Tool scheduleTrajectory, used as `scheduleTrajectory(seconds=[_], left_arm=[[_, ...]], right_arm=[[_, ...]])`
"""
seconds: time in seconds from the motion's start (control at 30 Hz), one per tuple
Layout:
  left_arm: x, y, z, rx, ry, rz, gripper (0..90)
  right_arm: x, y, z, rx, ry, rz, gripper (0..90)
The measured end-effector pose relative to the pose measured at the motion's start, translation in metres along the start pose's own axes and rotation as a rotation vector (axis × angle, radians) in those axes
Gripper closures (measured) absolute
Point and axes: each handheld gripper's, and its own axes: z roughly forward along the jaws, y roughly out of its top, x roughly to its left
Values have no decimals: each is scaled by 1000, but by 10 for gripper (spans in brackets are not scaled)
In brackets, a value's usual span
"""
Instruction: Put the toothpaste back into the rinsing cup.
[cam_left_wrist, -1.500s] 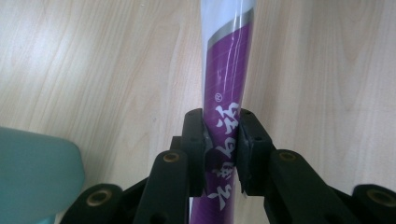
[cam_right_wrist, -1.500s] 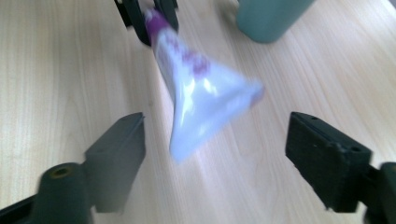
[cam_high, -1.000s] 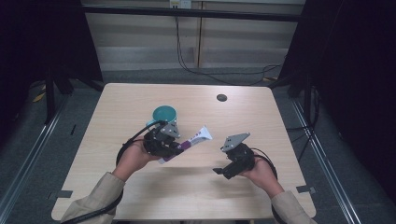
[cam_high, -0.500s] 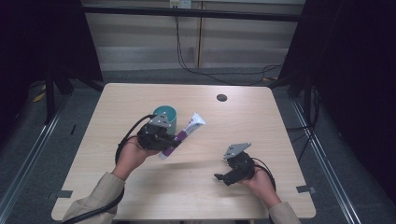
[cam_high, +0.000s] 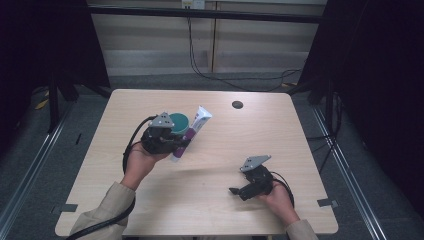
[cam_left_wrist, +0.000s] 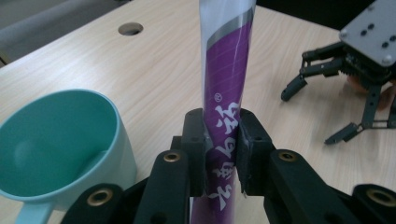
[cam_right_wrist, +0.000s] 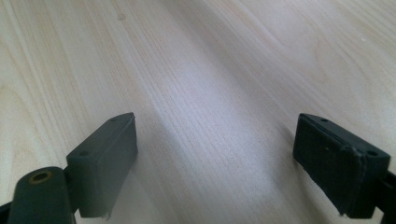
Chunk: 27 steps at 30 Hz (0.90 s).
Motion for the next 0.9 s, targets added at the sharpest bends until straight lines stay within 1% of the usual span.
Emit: scheduleTrajectory(seconds=[0.2, 0.27, 0.3, 0.33, 0.43, 0.53, 0.6, 0.73, 0.8, 0.87, 0.9], left_arm=[[3, 1, -4, -47, 30, -19, 763], [5, 2, -5, -55, 26, -26, 762], [5, 3, -6, -57, 35, -21, 763], [5, 3, -6, -59, 35, -22, 762], [7, 3, -6, -73, 42, -29, 762], [10, 2, -6, -91, 60, -32, 762], [14, 0, -7, -113, 64, -47, 762], [19, -1, -11, -149, 90, -67, 762], [20, 0, -13, -165, 107, -73, 762], [22, 2, -14, -171, 111, -73, 762], [22, 3, -15, -179, 120, -74, 762]], right_arm=[[0, -2, 1, -25, -3, 4, 116], [0, -3, 1, -26, -6, 1, 113], [0, -3, 1, -29, -5, 0, 113], [0, -4, 1, -34, -6, 0, 110], [0, -6, 2, -53, -3, 3, 106], [0, -9, 2, -83, -3, 0, 106], [0, -9, 2, -83, -4, 0, 106], [0, -9, 2, -84, -6, 3, 106], [0, -9, 2, -84, -6, 3, 106], [0, -9, 2, -84, -6, 3, 106], [0, -9, 2, -84, -6, 3, 106]])
